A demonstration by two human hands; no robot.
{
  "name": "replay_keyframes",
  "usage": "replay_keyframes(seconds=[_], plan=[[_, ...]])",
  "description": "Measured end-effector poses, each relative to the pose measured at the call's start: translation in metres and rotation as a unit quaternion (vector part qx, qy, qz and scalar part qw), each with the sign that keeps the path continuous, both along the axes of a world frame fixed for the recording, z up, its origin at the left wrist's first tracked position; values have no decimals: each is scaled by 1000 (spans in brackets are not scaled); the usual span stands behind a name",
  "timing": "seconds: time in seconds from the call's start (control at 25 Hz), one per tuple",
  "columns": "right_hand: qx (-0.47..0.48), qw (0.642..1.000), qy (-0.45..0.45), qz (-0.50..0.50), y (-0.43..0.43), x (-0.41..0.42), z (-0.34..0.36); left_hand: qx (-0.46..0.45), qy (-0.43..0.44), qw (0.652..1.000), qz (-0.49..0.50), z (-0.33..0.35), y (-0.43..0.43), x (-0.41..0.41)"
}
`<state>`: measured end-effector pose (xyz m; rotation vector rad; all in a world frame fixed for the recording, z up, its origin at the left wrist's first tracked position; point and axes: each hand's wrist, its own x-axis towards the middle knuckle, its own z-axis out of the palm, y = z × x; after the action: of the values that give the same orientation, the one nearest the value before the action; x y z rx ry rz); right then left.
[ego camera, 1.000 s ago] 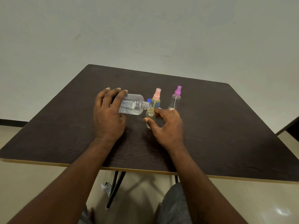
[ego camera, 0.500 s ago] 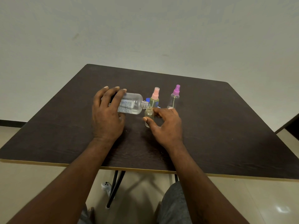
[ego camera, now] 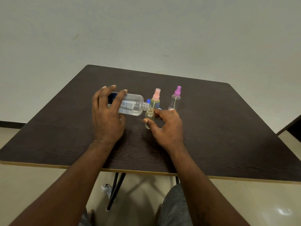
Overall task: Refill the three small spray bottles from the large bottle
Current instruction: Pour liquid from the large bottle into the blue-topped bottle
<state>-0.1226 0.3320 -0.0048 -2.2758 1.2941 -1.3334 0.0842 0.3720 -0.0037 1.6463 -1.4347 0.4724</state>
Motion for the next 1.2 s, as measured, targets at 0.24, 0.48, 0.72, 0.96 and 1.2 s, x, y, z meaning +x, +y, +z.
replay_keyframes(seconds=[0.24, 0.48, 0.72, 0.96, 1.2], plan=[[6, 1000, 3, 4, -1, 0, 0, -1, 0, 1000, -3, -1, 0, 0], [6, 1000, 7, 8, 0, 0, 2, 1, -3, 1000, -1, -1, 0, 0], [11, 1000, 9, 10, 0, 0, 1, -3, -5, 1000, 3, -2, -1, 0], [14, 1000, 3, 13, 1, 0, 2, -11, -12, 1000, 6, -1, -2, 0], [24, 1000, 5, 12, -1, 0, 0, -16, -12, 1000, 5, -2, -1, 0]])
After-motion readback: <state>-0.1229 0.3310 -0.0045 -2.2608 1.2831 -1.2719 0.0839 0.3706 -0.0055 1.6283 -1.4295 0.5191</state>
